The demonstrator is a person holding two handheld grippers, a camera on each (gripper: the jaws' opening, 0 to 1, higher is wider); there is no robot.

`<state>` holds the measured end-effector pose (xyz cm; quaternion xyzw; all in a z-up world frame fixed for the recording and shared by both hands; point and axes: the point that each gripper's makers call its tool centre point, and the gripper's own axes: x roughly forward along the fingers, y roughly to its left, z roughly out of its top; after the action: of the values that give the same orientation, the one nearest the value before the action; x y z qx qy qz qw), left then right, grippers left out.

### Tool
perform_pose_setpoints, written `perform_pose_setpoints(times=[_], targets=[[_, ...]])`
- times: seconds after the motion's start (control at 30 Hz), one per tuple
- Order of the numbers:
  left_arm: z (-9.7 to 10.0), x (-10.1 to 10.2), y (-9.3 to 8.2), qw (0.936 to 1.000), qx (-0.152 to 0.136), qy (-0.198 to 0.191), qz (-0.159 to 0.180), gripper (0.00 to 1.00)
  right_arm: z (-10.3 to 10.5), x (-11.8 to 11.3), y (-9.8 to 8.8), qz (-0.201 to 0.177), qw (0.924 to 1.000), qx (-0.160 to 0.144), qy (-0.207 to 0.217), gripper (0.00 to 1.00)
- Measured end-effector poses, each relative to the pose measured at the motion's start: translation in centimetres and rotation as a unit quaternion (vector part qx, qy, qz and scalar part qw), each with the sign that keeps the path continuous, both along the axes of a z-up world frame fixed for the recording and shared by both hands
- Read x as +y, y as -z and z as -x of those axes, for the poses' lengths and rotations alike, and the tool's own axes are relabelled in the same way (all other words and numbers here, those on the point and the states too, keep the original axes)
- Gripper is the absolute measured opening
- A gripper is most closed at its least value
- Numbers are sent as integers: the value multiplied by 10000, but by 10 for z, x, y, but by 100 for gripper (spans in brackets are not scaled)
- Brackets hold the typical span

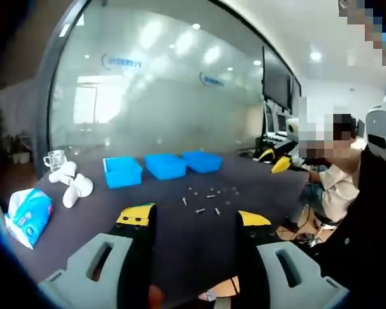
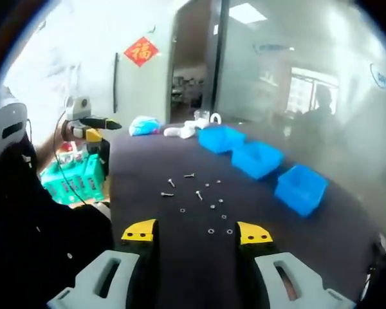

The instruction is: Sort the screws, nuts, and washers into the corresponding bins

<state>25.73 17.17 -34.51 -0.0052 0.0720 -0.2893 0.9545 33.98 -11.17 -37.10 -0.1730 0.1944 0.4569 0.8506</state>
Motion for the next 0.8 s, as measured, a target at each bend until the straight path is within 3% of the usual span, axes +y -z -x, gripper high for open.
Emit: perform_pose_setpoints(times=[0.53,0.8], targets=[[6,2,8,9999,95,-58,57,47,-35,53,13,400,9963,385,-653,38],[5,7,11,9998,105,-162,16,47,-49,79,28,1047,9870,221,-1203,37]])
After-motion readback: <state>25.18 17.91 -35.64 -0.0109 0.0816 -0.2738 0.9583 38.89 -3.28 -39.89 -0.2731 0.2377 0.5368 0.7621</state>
